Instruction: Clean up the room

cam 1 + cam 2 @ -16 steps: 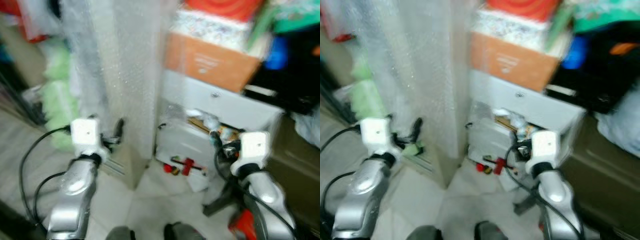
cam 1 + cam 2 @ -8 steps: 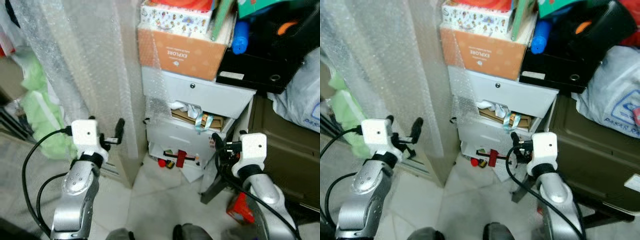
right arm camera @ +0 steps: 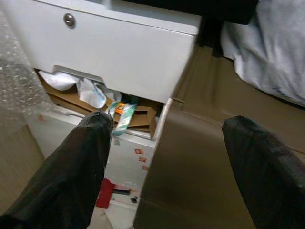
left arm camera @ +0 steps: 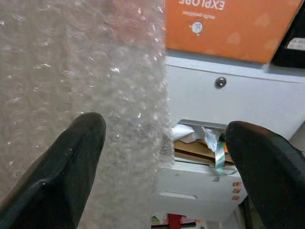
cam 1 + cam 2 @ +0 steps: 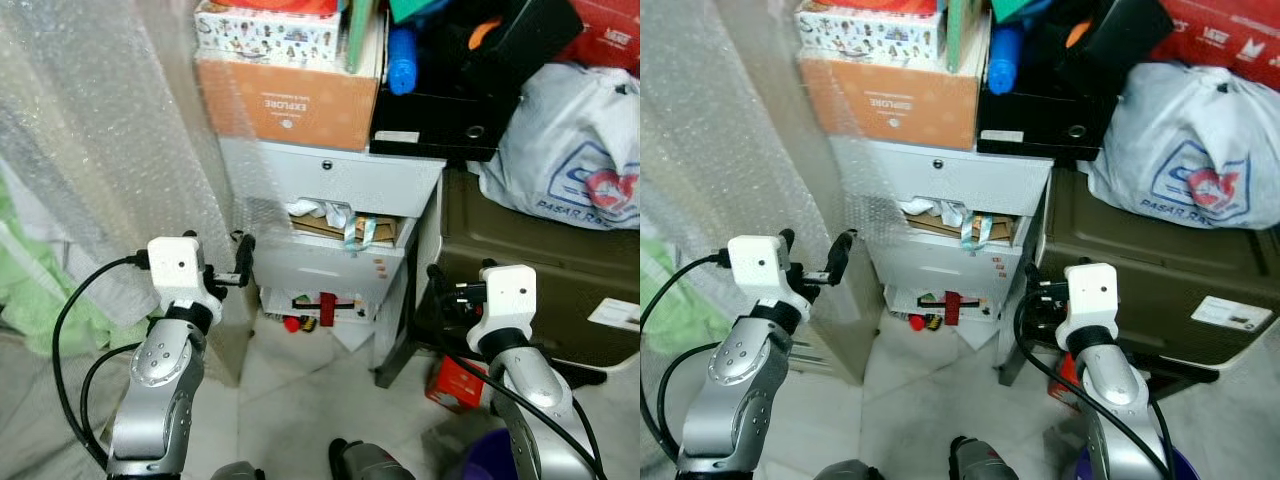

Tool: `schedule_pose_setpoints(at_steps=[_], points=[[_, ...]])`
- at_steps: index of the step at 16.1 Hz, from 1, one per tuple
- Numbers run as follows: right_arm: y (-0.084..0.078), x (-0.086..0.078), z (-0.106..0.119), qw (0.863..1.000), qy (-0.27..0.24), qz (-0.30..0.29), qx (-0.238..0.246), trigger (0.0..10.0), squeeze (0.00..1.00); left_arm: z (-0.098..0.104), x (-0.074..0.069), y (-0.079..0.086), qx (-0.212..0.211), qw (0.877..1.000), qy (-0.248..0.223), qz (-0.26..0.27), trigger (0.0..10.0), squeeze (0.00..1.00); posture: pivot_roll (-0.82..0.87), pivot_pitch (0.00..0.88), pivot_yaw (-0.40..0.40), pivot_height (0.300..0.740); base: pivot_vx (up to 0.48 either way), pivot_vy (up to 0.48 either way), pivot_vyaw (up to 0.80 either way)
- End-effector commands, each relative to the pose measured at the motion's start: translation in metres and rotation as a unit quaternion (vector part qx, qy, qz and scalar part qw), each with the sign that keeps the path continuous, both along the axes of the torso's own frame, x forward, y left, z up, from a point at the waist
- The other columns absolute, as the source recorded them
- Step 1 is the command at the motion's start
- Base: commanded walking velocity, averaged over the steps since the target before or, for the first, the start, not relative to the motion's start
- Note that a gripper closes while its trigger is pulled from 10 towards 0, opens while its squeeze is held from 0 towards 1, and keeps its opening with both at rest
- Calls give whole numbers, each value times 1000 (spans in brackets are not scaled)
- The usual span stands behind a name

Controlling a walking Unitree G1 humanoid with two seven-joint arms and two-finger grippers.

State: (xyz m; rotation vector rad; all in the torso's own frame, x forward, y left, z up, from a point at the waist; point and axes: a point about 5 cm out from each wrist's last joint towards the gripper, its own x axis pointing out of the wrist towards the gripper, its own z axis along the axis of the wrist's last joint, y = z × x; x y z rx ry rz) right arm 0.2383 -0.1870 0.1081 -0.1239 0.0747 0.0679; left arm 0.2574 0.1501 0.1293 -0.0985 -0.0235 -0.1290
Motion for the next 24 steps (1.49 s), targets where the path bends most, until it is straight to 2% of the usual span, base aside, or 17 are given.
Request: schedule_pose_setpoints(at_steps=[1, 4, 10, 16, 21, 24], points=[[0, 1, 2, 1000, -5, 1, -3, 10000, 0, -3, -2, 3, 6, 1000, 7, 5, 10000, 0, -37, 92, 12, 740, 0, 0, 0], [1, 1, 1, 1000, -5, 1, -3, 10000, 0, -3, -1, 2, 7, 1000, 4, 2, 10000, 0, -37, 92, 12, 740, 0, 306, -140], [1, 1, 1, 1000, -4, 1, -2, 10000, 0, -2, -1, 2, 9, 1000, 4, 0, 10000, 0, -35, 96, 14, 740, 0, 318, -672], [2, 0, 0, 1000, -5, -1, -1, 10000, 0, -3, -2, 2, 11, 1000, 5, 1, 10000, 0, -32, 101, 18, 740, 0, 54, 0], [2, 0, -1, 1000, -4, -2, 0, 10000, 0, -3, -3, 2, 12, 1000, 4, -3, 10000, 0, -32, 105, 19, 740, 0, 323, -800], [3, 0, -1, 1000, -5, -2, 0, 10000, 0, -3, -2, 1, 12, 1000, 4, -3, 10000, 0, -33, 104, 21, 740, 0, 330, -360]])
